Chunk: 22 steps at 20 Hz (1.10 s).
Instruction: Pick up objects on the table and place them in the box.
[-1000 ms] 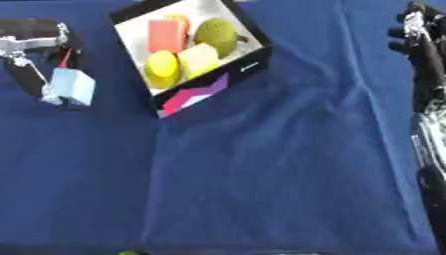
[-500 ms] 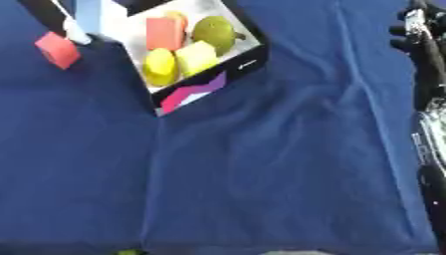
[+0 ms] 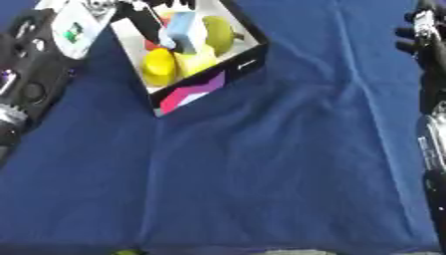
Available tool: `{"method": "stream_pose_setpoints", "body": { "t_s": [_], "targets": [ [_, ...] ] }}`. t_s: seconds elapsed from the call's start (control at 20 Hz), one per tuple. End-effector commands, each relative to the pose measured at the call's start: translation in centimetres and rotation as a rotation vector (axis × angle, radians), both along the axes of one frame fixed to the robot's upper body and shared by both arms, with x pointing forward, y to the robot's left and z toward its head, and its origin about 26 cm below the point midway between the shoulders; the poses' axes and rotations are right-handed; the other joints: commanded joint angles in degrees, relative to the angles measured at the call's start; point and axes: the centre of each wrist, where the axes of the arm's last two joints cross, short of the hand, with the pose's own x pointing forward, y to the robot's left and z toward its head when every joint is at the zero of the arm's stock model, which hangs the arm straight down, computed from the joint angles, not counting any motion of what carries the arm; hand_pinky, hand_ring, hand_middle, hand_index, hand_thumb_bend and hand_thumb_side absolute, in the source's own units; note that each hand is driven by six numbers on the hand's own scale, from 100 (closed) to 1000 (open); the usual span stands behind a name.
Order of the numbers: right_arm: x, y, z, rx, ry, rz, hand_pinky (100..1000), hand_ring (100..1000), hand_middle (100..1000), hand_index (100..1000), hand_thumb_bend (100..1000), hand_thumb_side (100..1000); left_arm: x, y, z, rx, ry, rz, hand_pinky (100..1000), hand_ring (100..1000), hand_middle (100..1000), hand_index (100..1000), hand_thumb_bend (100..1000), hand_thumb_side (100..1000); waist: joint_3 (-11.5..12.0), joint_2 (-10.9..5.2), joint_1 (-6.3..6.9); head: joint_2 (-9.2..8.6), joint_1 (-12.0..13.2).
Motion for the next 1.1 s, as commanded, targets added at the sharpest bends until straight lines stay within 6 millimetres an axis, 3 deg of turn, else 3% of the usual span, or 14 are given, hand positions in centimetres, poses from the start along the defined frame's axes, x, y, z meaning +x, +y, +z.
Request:
{"method": "stream_pose_setpoints", "body": {
  "t_s": [0.05,0.15,0.2,0.25,0.4,0.5,0.6,0.7,0.85,1.1],
  "targets": [
    [-0.2,0.2,1.2,-0.004,-0.039,0.018,777,751,733,825,100,629,0.3,-0.4,0.1,-0.008,-0.06,0.02,634,599,621,730,629,100,-0.1,-1.33,-0.82,-0.29,0.3],
    [-0.2,0.2,1.2,-0.004,-0.039,0.015,777,751,733,825,100,628,0.4,-0.4,-0.5,0.01,-0.062,0.027,776,760,750,822,562,100,-0.1,-1.35,-0.78,-0.19,0.3],
    [-0.2,0.2,1.2,-0.004,-0.039,0.015,777,751,732,825,100,629,0.4,-0.2,-0.5,0.008,-0.07,0.032,809,790,775,837,512,100,0.0,-1.37,-0.78,-0.16,0.2],
    [-0.2,0.2,1.2,-0.004,-0.039,0.015,777,750,732,825,100,630,0.4,0.0,-0.4,-0.006,-0.08,0.038,828,807,790,849,386,215,0.1,-1.39,-0.78,-0.12,0.2],
    [-0.3,0.0,1.1,-0.007,-0.035,0.009,777,749,731,824,100,631,0.2,1.0,0.8,-0.099,-0.127,0.064,831,804,791,847,130,488,0.4,-1.49,-0.68,-0.02,-0.1],
    [-0.3,-0.1,1.1,-0.008,-0.034,0.002,777,749,731,825,100,634,0.0,1.9,2.0,-0.141,-0.143,0.078,836,809,796,837,100,548,0.7,-1.58,-0.52,0.06,-0.3],
    [-0.3,-0.3,1.1,-0.01,-0.033,-0.006,777,749,731,824,100,634,-0.5,3.3,3.5,-0.174,-0.152,0.085,830,802,788,831,100,482,1.0,-1.68,-0.31,0.18,-0.6],
    [-0.4,-0.5,1.0,-0.013,-0.03,-0.014,777,749,731,824,100,635,-0.9,5.0,5.1,-0.192,-0.151,0.1,822,796,781,825,100,195,1.4,-1.77,-0.11,0.34,-1.0],
    [-0.5,-0.8,0.9,-0.018,-0.025,-0.026,777,748,731,824,100,635,-1.5,8.2,7.0,-0.21,-0.127,0.146,815,788,774,824,100,192,1.9,-1.84,0.07,0.5,-1.5],
    [-0.6,-1.1,0.7,-0.023,-0.019,-0.04,776,748,731,824,100,639,-1.9,13.8,8.2,-0.214,0.012,0.247,825,801,774,832,100,179,2.5,-1.75,-0.02,0.24,-2.2]
  ]
}}
